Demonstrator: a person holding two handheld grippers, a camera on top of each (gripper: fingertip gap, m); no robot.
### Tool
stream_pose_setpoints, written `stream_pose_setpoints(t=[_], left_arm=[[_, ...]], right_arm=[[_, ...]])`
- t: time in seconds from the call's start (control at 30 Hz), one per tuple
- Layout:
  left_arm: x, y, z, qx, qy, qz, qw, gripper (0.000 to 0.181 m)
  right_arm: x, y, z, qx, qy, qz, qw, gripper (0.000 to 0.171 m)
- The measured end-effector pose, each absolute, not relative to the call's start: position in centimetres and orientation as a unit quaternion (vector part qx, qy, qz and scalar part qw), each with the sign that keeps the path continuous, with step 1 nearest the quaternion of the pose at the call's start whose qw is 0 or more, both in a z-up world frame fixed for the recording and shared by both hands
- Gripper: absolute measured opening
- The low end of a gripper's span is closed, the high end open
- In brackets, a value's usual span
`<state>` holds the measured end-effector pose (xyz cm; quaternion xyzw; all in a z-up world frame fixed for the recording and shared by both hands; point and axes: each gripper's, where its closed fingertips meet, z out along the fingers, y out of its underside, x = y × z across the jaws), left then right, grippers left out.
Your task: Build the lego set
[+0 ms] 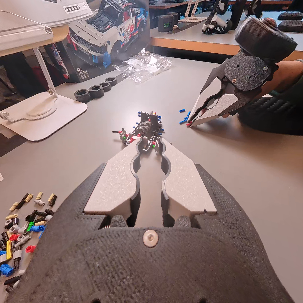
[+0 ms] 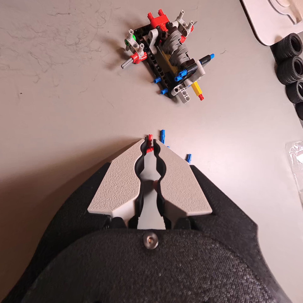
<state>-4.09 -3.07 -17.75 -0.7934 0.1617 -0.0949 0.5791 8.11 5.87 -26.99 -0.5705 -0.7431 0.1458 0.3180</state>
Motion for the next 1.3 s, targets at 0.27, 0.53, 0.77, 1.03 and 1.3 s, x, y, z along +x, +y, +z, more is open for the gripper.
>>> stream_pose_setpoints(t=[0.27, 0.53, 0.77, 1.03, 1.3], left_arm=[[-4.7, -3.1, -17.8, -0.797, 0.146, -0.094, 0.579, 0.018], [-5.1, -3.1, -17.8, -0.795, 0.134, -0.096, 0.583, 0.021], [-6.4, -3.4, -17.0, -0.786, 0.110, -0.082, 0.603, 0.018], [-10.1, -6.0, -12.7, -0.748, 0.044, -0.062, 0.659, 0.019], [-19.5, -15.3, -7.0, -0.757, -0.013, 0.052, 0.651, 0.017]], right_arm=[[7.1, 5.2, -22.0, -0.561, -0.683, 0.272, 0.379, 0.019], [7.9, 5.2, -15.9, -0.514, -0.577, 0.415, 0.481, 0.040], [9.0, 6.5, -16.1, -0.520, -0.540, 0.419, 0.512, 0.018], [9.3, 7.2, -15.8, -0.531, -0.522, 0.420, 0.520, 0.000], [8.9, 6.0, -16.2, -0.521, -0.542, 0.422, 0.507, 0.000]])
